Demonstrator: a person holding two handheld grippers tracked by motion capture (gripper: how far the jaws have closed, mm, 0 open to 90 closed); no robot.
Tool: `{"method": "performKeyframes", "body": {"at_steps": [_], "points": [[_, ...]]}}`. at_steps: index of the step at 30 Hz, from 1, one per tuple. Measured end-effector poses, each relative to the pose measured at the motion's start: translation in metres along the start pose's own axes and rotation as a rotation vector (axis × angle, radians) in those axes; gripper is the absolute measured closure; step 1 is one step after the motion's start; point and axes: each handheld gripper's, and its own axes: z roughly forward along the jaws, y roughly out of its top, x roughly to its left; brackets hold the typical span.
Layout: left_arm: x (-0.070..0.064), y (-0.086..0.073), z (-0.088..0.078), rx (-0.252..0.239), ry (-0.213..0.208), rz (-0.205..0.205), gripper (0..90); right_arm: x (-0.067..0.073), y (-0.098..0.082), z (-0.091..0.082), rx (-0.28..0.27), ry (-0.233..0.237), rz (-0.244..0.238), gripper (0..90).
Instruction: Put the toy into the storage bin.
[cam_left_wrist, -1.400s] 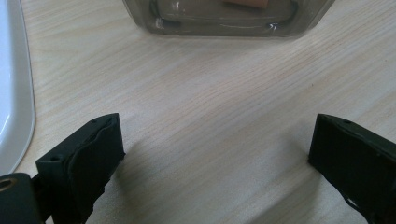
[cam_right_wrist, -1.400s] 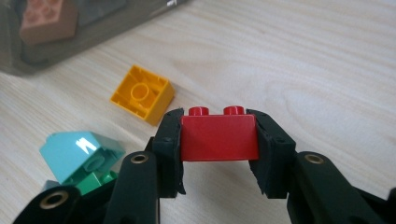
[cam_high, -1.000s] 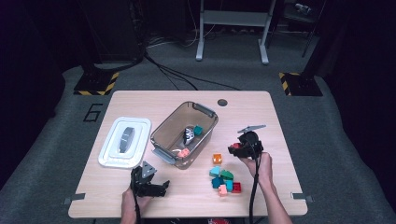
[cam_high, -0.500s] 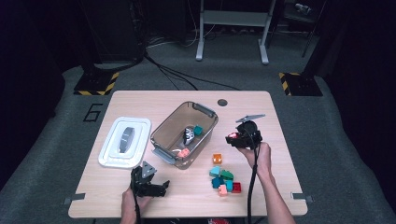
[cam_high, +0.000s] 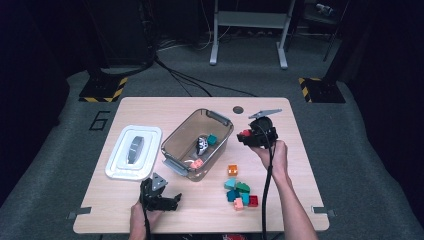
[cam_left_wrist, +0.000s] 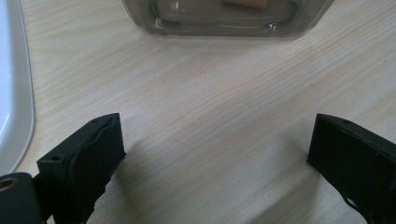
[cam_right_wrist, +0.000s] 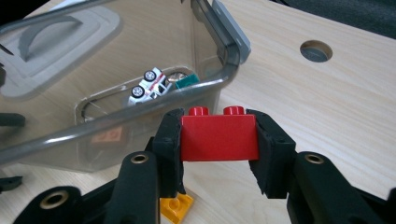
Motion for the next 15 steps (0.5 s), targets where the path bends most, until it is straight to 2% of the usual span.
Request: {"method": "performKeyframes", "body": {"at_steps": [8, 15], "points": [[0.0, 0.0, 0.0, -0.001, -0.002, -0.007, 3.2, 0.009, 0.021, 0.003, -0.017, 0.014, -0.018, 58.6], [0.0, 0.0, 0.0, 0.001, -0.003, -0.003, 3.3, 0.022, 0.039, 0.016, -0.004, 0.034, -0.04, 58.6]]}}
